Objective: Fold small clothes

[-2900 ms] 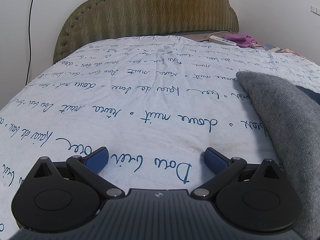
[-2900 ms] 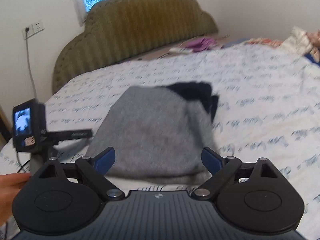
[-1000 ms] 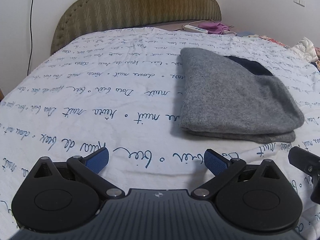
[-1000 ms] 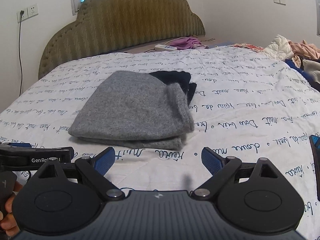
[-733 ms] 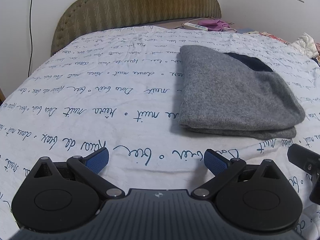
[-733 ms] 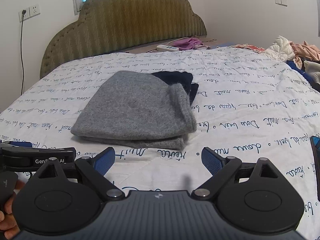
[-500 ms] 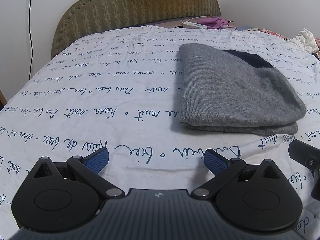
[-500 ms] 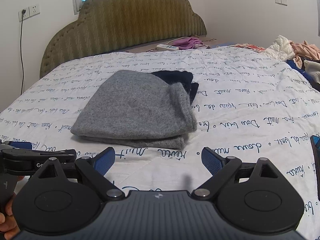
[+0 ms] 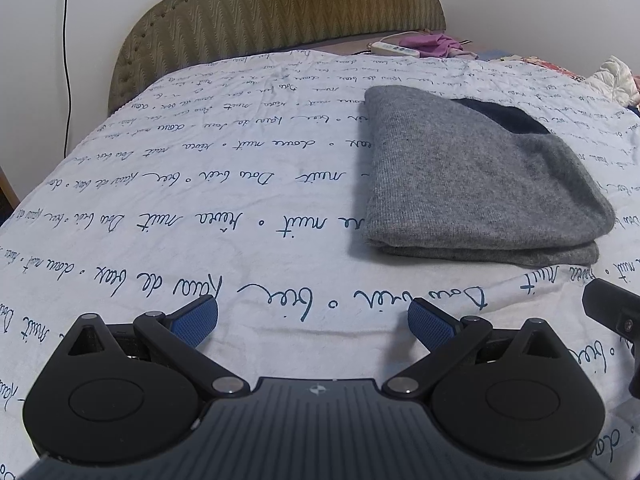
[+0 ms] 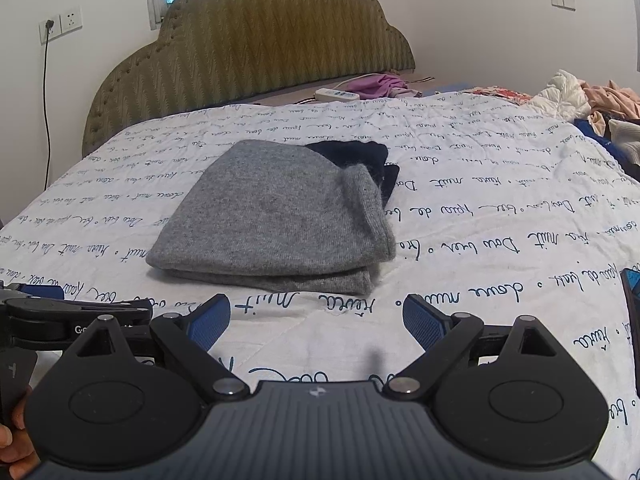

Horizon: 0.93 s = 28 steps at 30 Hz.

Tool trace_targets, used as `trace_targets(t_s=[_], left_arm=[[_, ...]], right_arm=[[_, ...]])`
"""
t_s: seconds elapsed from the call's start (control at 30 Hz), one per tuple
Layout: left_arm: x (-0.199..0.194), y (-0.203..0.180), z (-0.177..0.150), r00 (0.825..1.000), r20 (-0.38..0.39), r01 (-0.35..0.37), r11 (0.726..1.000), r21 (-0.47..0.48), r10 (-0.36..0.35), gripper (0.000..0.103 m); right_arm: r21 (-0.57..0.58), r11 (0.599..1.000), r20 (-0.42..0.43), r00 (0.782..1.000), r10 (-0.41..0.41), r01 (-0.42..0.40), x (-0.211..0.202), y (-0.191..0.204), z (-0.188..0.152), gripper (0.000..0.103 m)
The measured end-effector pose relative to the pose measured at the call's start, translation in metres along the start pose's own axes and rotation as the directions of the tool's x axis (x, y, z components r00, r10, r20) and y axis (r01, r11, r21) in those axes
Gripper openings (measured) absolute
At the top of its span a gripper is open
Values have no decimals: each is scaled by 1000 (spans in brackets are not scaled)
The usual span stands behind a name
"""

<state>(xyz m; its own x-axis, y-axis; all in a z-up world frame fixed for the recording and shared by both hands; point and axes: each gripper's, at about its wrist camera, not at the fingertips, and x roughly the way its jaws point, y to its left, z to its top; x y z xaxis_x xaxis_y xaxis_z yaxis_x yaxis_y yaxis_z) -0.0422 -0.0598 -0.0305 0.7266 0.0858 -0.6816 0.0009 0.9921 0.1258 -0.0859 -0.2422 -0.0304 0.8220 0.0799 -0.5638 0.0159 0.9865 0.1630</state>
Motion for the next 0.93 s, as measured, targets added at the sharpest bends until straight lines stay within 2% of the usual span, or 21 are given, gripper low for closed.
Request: trace_targets(t_s=[0.67,0.93], left_arm=[[-4,2,-2,1000,-2,-8,1000,-5,8,103],[-9,4,-1,1000,28,-8,1000,2,8,103]], right_arm=[[-2,1000,3,1000,0,0,-3,0,-1,94],[-2,1000,7,1000,-9,9,-3,-6,-4,94]])
